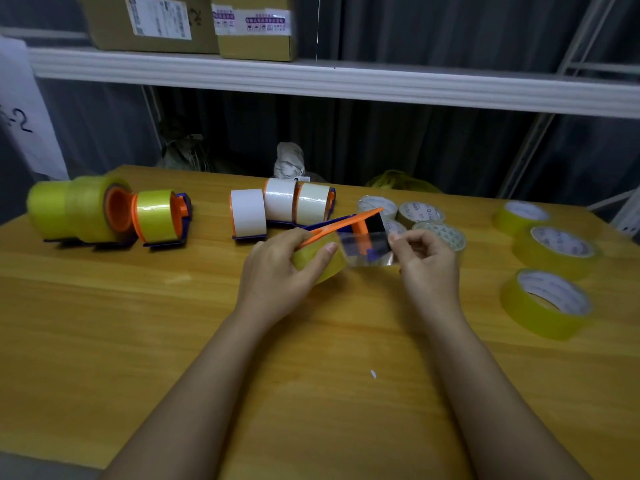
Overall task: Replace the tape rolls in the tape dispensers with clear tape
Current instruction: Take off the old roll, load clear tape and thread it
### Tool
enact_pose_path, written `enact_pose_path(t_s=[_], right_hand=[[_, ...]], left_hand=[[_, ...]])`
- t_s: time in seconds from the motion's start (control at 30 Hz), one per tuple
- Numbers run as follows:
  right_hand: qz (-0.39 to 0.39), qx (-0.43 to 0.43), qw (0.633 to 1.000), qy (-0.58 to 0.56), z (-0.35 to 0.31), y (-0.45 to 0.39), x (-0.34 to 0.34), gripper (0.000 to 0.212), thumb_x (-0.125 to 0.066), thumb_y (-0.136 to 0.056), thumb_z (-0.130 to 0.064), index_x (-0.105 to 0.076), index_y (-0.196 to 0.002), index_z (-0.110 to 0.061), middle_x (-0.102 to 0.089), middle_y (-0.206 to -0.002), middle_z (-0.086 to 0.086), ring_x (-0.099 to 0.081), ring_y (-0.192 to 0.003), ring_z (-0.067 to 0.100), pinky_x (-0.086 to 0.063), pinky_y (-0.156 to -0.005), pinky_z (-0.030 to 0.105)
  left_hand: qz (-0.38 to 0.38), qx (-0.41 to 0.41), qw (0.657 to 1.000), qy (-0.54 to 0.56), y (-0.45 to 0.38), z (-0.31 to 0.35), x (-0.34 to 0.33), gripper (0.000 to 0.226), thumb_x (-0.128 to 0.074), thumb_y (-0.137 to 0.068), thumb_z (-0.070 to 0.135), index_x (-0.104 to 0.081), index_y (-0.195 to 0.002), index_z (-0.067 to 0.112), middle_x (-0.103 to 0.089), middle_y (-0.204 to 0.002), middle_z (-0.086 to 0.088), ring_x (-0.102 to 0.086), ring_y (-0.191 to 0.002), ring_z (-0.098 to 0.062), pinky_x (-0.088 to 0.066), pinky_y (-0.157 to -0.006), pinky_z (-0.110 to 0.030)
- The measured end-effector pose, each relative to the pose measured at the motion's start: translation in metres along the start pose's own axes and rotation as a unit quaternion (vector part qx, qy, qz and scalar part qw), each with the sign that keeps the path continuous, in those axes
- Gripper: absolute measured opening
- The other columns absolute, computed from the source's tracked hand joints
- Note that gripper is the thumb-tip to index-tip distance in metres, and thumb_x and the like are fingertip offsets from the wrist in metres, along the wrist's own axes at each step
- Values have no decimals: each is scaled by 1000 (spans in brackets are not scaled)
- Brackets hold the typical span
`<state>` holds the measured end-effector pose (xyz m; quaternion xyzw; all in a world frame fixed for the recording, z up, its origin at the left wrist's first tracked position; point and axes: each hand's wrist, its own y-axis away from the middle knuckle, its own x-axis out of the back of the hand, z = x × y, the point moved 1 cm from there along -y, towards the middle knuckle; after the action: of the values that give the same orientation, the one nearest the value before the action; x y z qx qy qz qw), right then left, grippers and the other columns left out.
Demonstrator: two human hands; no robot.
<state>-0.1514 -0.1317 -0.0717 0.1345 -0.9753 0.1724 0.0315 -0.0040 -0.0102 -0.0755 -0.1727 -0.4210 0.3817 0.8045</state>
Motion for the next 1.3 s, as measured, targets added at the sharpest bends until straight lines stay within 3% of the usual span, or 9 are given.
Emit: enact_pose_path(t_s=[0.27, 0.43, 0.57, 0.63, 0.77, 0.83, 0.97, 1.2, 1.3], right_hand=[[25, 68, 997, 41, -1, 1, -1, 20, -60, -93, -15, -55, -77, -26, -61, -113, -6, -55, -96, -6, -44, -72, 2], [1, 73, 997, 24, -3, 4, -2, 21, -55, -97, -15, -51, -79, -26, -61, -84, -8, -57, -74, -2, -47, -63, 9], [0, 70, 996, 57, -3, 5, -1, 20, -55, -97, -18, -51, -79, -27, -62, -80, 1, -61, -77, 21, -52, -70, 38], [-5, 55, 997, 55, -3, 5, 0, 19, -54, -97, -18, -52, -80, -26, -64, -82, 4, -63, -80, 23, -55, -74, 43], [-1, 9, 1000, 10, -3, 1, 4, 19, -51, -99, -15, -51, -82, -23, -67, -77, -3, -66, -76, 4, -58, -81, 41], [-1, 6, 1000, 6, -2, 0, 5, 18, -51, -99, -14, -52, -82, -22, -67, -76, -4, -66, -73, 1, -58, -81, 41], [-17, 6, 1000, -15, -3, 0, 6, 17, -54, -97, -12, -53, -82, -20, -66, -73, -4, -68, -80, 11, -57, -84, 46], [-42, -13, 996, -77, -5, -1, 7, 21, -58, -94, -5, -55, -75, -15, -61, -66, 2, -59, -70, 17, -53, -82, 49], [-54, -8, 995, -81, -4, -1, 6, 22, -59, -93, -4, -54, -73, -13, -59, -56, -7, -57, -68, 20, -52, -80, 48]], left_hand=[[-20, 2, 999, 25, 1, 3, -1, 48, -43, -83, 62, -64, -99, 22, -65, -91, 8, -60, -81, -12, -51, -65, -41], [-20, -5, 1000, 20, 1, 2, 0, 47, -42, -83, 62, -63, -97, 23, -62, -87, 11, -59, -79, -9, -50, -62, -38], [-25, 5, 1000, 19, 1, 2, 1, 50, -41, -82, 63, -64, -99, 22, -64, -90, 8, -60, -81, -13, -51, -66, -42], [-26, 13, 999, 23, 1, 2, 1, 49, -42, -81, 63, -64, -98, 23, -64, -91, 8, -60, -84, -14, -51, -68, -43], [-33, 39, 996, 72, -1, -1, 2, 36, -46, -79, 63, -61, -89, 32, -62, -83, 14, -60, -81, -10, -49, -64, -34], [-48, 46, 993, 94, -2, -4, 1, 44, -45, -79, 64, -64, -93, 27, -65, -87, 10, -61, -83, -12, -51, -67, -38], [-79, 54, 992, 88, -1, -6, 2, 62, -37, -78, 66, -64, -108, 20, -65, -100, 3, -60, -91, -14, -52, -74, -45], [-27, 66, 995, 65, -2, -4, 1, 39, -42, -88, 51, -64, -97, 20, -63, -85, 6, -57, -80, -10, -49, -65, -41], [-9, 70, 996, 62, -2, -5, 2, 39, -42, -88, 51, -64, -95, 20, -62, -83, 6, -55, -77, -6, -46, -62, -37]])
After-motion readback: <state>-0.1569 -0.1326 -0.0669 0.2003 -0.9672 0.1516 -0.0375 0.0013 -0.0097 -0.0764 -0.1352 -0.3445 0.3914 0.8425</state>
